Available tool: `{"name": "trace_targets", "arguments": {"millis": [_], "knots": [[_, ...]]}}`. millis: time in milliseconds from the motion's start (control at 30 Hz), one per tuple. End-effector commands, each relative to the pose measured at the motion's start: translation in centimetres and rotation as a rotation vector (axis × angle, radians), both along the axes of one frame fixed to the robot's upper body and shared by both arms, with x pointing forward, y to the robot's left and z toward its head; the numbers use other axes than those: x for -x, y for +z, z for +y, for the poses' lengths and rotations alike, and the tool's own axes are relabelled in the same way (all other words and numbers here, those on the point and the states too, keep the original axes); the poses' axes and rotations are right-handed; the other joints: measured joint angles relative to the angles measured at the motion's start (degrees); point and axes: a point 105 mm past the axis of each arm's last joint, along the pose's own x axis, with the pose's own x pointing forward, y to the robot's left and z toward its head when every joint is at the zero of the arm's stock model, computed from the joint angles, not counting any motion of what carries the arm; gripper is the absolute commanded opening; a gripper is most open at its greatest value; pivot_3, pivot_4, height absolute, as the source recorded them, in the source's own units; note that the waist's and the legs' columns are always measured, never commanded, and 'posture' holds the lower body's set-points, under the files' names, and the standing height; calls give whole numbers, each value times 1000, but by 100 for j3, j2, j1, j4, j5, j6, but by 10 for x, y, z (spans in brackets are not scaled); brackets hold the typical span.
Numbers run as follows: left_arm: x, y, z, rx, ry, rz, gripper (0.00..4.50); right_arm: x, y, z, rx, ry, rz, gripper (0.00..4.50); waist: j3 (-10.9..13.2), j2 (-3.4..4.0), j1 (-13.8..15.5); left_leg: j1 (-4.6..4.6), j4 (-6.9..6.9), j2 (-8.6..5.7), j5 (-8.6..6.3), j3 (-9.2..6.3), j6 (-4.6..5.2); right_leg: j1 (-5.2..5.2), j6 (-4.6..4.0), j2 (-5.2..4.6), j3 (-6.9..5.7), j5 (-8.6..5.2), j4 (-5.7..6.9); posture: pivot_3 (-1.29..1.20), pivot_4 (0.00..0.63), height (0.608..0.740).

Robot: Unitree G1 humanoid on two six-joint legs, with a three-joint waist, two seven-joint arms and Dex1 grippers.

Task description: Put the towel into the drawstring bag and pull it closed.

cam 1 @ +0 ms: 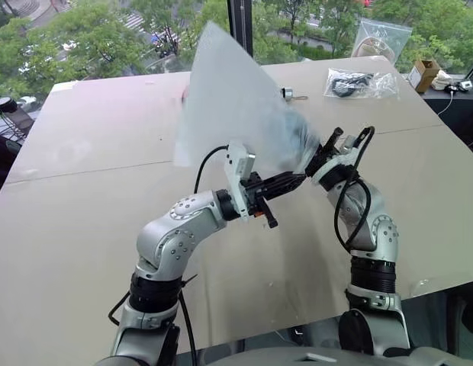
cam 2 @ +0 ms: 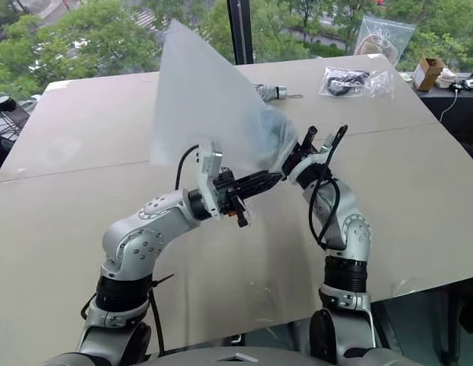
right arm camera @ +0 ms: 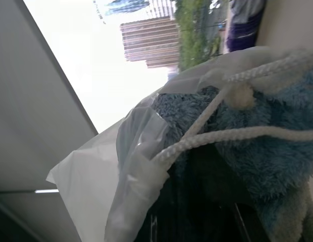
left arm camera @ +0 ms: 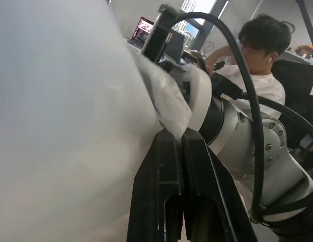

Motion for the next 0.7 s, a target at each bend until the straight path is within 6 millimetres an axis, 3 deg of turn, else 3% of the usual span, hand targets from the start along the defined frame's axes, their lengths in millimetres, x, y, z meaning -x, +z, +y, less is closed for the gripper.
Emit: {"name": "trace_targets", "arguments": {"millis": [33, 100, 233, 467, 700], "knots": [[-8, 9, 2, 30, 27, -15, 0, 7, 35, 11, -31, 14, -89, 768, 0, 0, -12, 0, 0, 0, 0, 0, 0, 0, 0, 0, 0, 0, 0, 0, 150, 740], [-13, 12, 7, 35, 51, -15, 0, 6, 25, 3, 7, -10, -58, 1352, 0, 0, -27, -1, 0, 0, 0, 1, 0, 0, 0, 0, 1, 0, -1, 0, 150, 740], [-20, 12, 13, 19, 78, -21, 0, 5, 0, -9, 224, -34, -39, 3117, 0, 0, -56, -1, 0, 0, 0, 3, 0, 0, 0, 0, 2, 0, -2, 0, 150, 740], [-23, 17, 16, 26, 89, -26, 0, 17, -23, -37, 537, -4, -168, 3117, 0, 0, -46, -8, -1, -1, 0, 5, 0, 1, 0, -2, 3, 0, -17, 0, 150, 740], [-26, 17, 19, 6, 92, -32, 0, 42, -30, -46, 924, 116, -502, 3117, 0, -1, -39, -7, -1, -1, -1, 6, 1, 2, 2, 2, 5, -1, -21, 0, 150, 740]]}}
